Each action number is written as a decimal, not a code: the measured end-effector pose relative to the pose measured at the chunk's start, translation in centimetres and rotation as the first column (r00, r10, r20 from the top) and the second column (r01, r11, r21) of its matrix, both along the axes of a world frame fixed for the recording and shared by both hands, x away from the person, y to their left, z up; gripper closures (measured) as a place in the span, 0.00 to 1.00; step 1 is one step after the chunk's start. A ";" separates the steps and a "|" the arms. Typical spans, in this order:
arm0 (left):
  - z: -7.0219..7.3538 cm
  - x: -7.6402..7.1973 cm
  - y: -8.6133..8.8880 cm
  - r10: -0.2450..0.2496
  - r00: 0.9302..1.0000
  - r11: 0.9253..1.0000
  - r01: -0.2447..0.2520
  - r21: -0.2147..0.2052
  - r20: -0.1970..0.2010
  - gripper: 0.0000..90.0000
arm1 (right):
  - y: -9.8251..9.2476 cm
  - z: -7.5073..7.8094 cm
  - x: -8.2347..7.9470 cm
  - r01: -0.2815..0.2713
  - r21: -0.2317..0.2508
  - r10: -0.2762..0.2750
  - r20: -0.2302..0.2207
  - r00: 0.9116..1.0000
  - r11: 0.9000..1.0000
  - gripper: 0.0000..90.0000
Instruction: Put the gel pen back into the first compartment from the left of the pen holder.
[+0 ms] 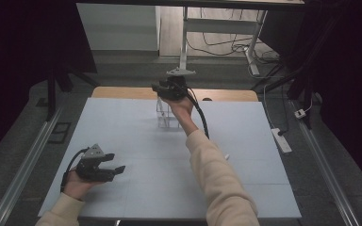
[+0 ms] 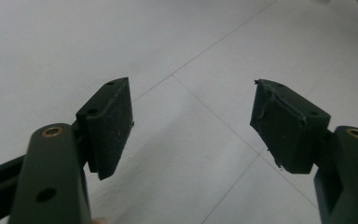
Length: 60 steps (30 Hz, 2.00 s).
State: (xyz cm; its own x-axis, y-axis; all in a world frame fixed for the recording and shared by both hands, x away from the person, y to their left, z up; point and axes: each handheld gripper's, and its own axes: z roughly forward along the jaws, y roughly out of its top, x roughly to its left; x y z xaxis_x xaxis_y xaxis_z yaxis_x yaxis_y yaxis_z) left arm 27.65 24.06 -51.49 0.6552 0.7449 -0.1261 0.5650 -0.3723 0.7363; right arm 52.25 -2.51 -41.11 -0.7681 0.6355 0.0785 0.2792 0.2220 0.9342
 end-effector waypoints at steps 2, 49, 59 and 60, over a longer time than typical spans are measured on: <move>0.0 0.0 0.0 0.000 1.000 1.000 0.000 -0.001 0.000 0.33 | -0.2 0.0 -0.3 -0.008 -0.007 0.008 0.003 1.000 1.000 0.62; 0.0 -0.1 -0.5 0.002 1.000 1.000 -0.002 0.020 0.002 0.32 | -11.0 -1.6 -7.6 -0.069 -0.129 0.063 -0.047 0.997 0.989 0.57; 0.0 -0.1 -0.6 0.001 1.000 1.000 -0.001 0.028 0.002 0.32 | -12.4 -2.3 -8.7 -0.085 -0.153 0.080 -0.036 0.996 0.985 0.56; 0.0 -0.1 -0.6 0.001 1.000 1.000 -0.001 0.027 0.001 0.32 | -12.5 -2.4 -8.8 -0.086 -0.157 0.081 -0.037 0.996 0.984 0.55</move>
